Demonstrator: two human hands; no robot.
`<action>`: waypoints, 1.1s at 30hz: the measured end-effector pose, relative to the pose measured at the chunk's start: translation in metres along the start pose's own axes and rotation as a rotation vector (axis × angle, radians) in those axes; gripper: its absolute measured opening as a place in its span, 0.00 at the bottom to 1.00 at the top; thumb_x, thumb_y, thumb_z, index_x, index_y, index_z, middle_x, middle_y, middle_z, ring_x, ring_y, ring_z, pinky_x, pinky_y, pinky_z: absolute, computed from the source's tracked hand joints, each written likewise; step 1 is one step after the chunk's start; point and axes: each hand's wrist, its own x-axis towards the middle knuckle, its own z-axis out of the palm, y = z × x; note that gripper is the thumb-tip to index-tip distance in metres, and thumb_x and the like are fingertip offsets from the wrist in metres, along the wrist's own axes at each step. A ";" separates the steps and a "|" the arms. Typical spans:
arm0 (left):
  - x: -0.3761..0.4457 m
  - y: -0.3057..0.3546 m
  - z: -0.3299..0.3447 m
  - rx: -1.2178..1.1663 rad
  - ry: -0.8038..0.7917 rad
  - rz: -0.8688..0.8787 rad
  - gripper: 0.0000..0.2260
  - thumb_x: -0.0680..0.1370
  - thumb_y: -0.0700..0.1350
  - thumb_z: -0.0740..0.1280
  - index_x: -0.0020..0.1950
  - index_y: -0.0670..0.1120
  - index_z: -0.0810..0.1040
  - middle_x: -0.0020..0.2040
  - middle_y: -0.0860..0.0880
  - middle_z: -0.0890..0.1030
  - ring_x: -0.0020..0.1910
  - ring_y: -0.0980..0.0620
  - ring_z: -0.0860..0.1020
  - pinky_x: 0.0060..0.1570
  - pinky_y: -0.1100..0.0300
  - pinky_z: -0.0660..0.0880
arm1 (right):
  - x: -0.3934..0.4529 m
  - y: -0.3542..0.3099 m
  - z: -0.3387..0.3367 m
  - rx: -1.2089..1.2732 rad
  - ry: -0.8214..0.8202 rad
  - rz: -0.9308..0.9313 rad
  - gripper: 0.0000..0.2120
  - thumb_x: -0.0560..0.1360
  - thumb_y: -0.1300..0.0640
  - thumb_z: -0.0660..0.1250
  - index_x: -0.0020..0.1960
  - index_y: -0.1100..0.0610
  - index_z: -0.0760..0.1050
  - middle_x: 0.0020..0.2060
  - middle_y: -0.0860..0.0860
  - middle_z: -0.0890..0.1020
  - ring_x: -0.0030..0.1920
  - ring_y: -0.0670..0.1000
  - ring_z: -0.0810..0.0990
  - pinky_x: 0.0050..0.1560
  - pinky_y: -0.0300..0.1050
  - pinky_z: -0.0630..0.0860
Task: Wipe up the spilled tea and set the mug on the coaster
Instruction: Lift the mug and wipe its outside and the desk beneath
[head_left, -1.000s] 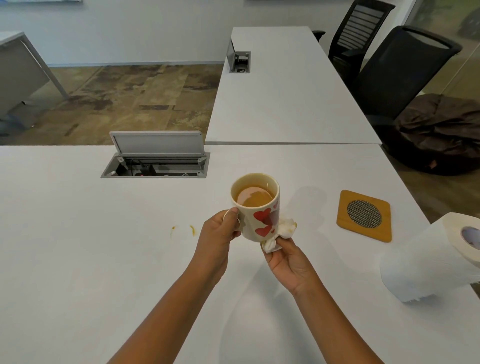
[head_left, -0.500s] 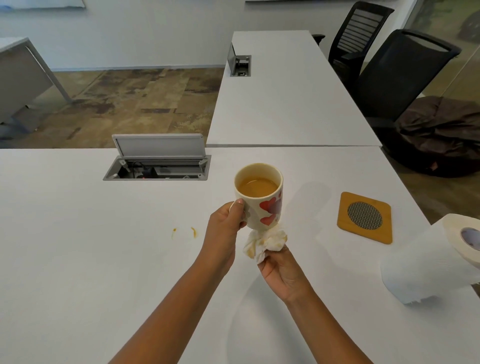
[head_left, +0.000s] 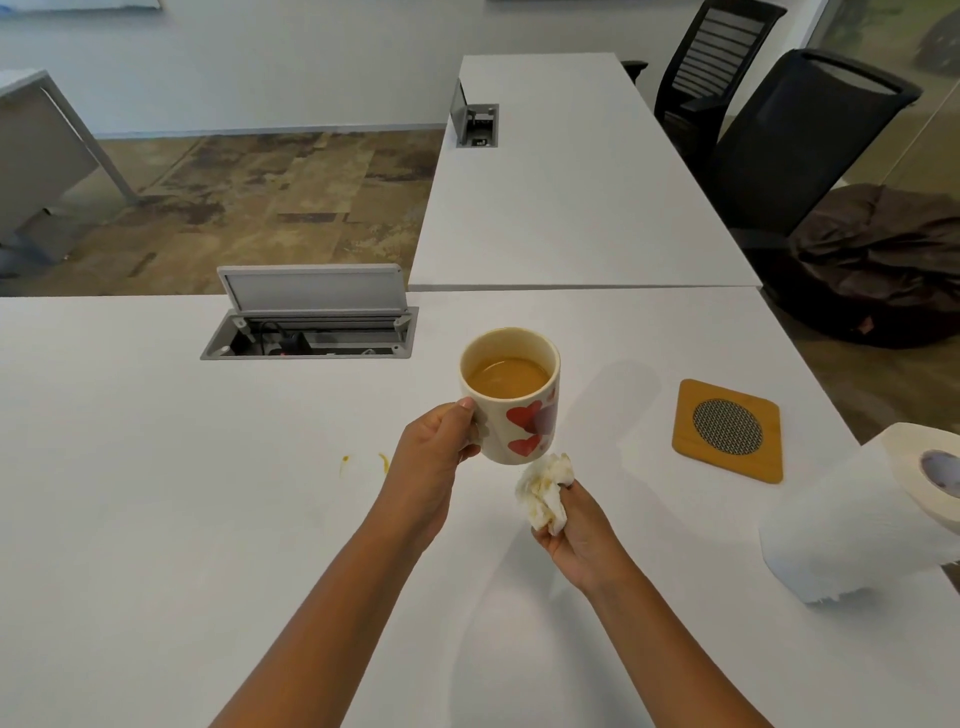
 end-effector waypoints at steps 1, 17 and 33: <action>0.000 -0.001 0.000 -0.003 -0.002 -0.002 0.27 0.81 0.44 0.53 0.23 0.54 0.77 0.25 0.59 0.77 0.31 0.65 0.76 0.44 0.62 0.72 | 0.000 0.000 0.000 -0.041 0.004 -0.016 0.13 0.77 0.60 0.57 0.35 0.53 0.72 0.24 0.49 0.73 0.24 0.43 0.72 0.25 0.34 0.69; -0.011 -0.021 -0.004 -0.002 -0.015 -0.037 0.26 0.81 0.44 0.54 0.22 0.52 0.71 0.24 0.57 0.71 0.31 0.60 0.70 0.42 0.60 0.70 | -0.007 -0.009 0.004 0.298 -0.321 -0.051 0.15 0.75 0.54 0.62 0.60 0.56 0.72 0.55 0.60 0.80 0.53 0.54 0.81 0.52 0.47 0.80; -0.020 -0.016 0.005 0.035 -0.080 -0.040 0.26 0.81 0.45 0.53 0.24 0.54 0.75 0.24 0.59 0.74 0.31 0.61 0.73 0.42 0.61 0.70 | -0.004 -0.007 0.007 0.505 -0.263 0.036 0.18 0.74 0.53 0.63 0.62 0.57 0.73 0.56 0.58 0.81 0.62 0.57 0.76 0.56 0.49 0.78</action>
